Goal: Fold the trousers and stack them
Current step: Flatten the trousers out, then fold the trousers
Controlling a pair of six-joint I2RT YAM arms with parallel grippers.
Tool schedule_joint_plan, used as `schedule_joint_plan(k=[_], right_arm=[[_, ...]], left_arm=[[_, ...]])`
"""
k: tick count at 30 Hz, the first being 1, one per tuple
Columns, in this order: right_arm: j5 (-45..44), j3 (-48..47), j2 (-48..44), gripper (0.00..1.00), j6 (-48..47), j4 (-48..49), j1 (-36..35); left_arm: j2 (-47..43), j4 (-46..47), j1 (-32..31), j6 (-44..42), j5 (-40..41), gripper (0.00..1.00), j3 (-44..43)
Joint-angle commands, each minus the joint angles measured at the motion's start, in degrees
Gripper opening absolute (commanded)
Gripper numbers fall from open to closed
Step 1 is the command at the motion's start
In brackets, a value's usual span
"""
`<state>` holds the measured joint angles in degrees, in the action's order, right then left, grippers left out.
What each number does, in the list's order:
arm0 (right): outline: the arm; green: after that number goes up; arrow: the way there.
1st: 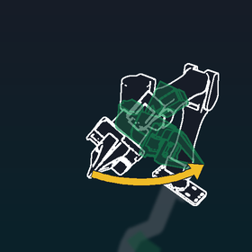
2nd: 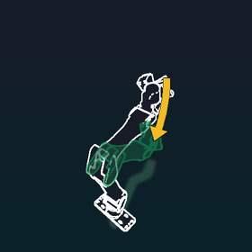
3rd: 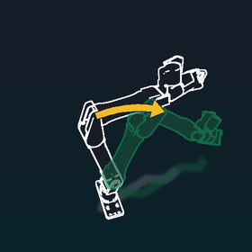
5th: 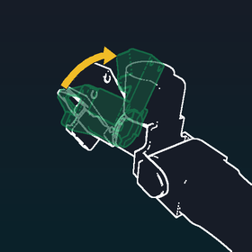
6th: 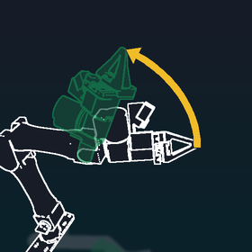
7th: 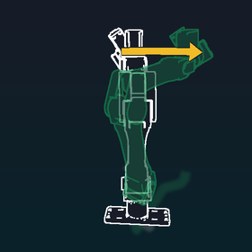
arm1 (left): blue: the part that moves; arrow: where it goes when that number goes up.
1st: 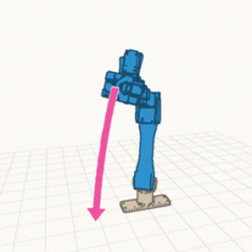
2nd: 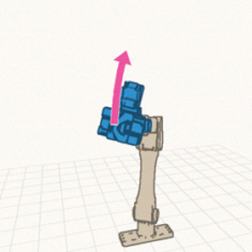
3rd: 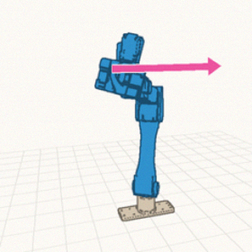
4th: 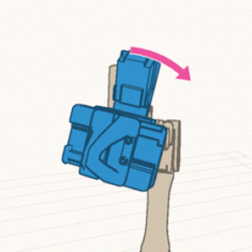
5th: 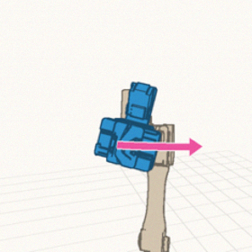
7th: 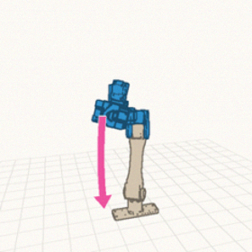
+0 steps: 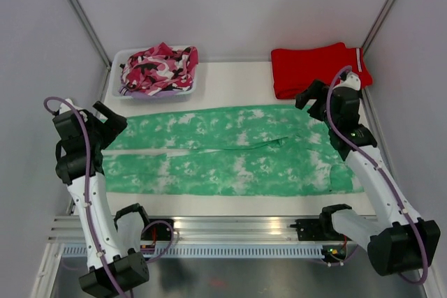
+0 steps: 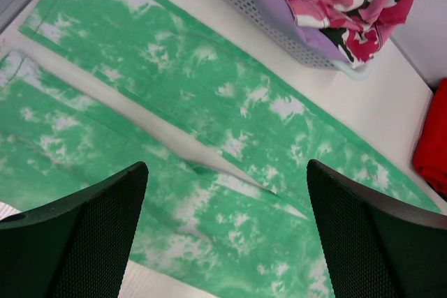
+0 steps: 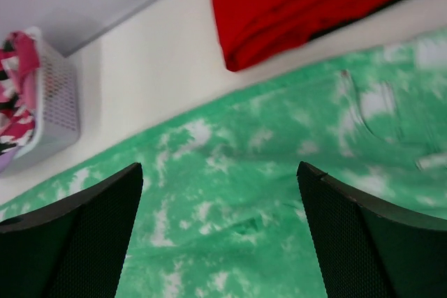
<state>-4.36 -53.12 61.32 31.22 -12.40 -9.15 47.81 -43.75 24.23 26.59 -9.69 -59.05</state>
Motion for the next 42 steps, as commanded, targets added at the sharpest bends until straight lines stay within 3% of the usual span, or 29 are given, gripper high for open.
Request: schedule_joint_plan(k=[1,7,11,16,18,22,26,32,42], right_arm=[[-7.0,3.3,-3.7,0.98,8.5,-13.5,1.6],[-15.3,11.0,-16.3,0.98,17.0,-26.0,6.0],[-16.8,17.7,-24.1,0.98,21.6,-25.2,10.6],[-15.0,21.0,-17.3,0.98,21.1,-24.4,18.6],[-10.4,21.6,-13.9,0.98,18.6,-22.5,23.8],[-3.3,25.4,-11.8,0.98,17.7,-21.6,33.6],[-4.0,24.0,-8.3,0.98,12.9,-26.4,40.2],[-0.5,23.9,-10.7,0.96,18.4,-29.5,40.4],[-4.7,23.3,-8.6,0.96,19.6,-34.8,40.4]], left_arm=[[-3.1,-5.5,-0.3,-2.4,-3.0,1.0,1.6],[-8.2,-5.2,-0.7,1.0,-1.4,1.0,7.0],[-6.1,-5.2,-0.7,2.7,-0.3,1.0,6.8],[-1.2,-3.3,-0.7,4.1,-4.6,1.0,7.2],[1.1,-3.0,-0.7,4.1,-5.5,1.0,6.8],[3.9,-2.0,-0.7,4.9,-3.8,1.0,6.9],[6.4,-1.9,-0.7,4.4,-2.1,1.0,6.8],[5.7,-1.6,-0.7,5.1,-3.0,1.0,7.7],[4.1,-3.4,-0.6,4.1,2.0,1.0,7.7]])
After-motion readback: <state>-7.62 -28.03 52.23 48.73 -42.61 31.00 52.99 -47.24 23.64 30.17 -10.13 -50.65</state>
